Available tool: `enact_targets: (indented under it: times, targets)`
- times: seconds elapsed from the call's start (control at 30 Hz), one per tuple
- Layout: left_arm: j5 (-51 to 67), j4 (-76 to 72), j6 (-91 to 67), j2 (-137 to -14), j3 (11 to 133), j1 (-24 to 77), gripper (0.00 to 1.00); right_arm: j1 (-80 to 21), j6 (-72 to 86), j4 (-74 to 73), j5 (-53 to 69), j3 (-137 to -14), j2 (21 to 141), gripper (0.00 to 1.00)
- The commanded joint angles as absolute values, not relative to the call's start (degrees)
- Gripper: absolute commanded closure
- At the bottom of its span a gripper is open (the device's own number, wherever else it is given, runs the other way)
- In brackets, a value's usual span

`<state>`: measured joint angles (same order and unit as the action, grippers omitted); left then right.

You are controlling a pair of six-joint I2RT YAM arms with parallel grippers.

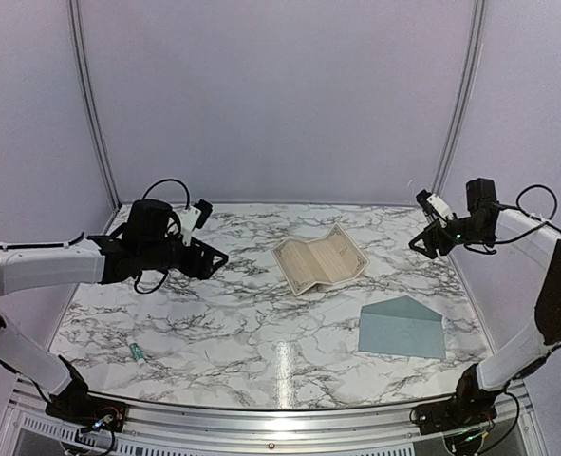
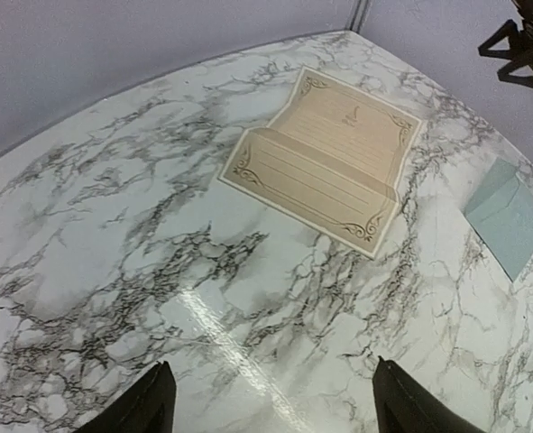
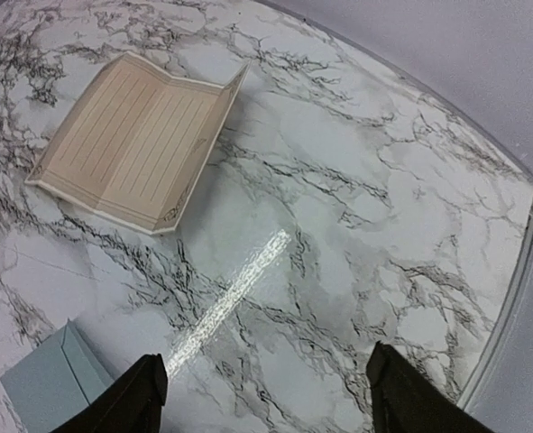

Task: Place the letter into the envelope and seal it

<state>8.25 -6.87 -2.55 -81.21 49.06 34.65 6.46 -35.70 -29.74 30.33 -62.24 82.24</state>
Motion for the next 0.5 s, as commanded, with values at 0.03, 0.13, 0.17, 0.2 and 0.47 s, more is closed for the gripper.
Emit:
enact_targets:
  times: [0.03, 0.13, 0.17, 0.2, 0.47]
  targets:
    - [8.5, -5.3, -7.5, -86.7, 53.2, 40.6, 0.24, 7.2, -33.6, -35.8, 36.5, -70.1, 92.2, 0.33]
    - [6.9, -6.6, -11.2, -89.8, 55.1, 44.0, 0.27, 7.1, -29.5, -34.4, 40.2, -72.5, 96.8, 0.35]
    - [6.9, -6.8, -12.5, -90.9, 56.0, 44.9, 0.27, 6.7, -28.3, -33.9, 40.9, -73.2, 98.1, 0.35]
    - [6.8, -7.0, -13.8, -92.1, 57.2, 45.8, 0.27, 6.2, -27.5, -33.5, 41.2, -74.0, 99.5, 0.35]
    - [3.6, -8.9, -25.3, -99.2, 61.4, 50.1, 0.3, 0.2, -23.2, -31.3, 40.0, -79.4, 108.4, 0.36]
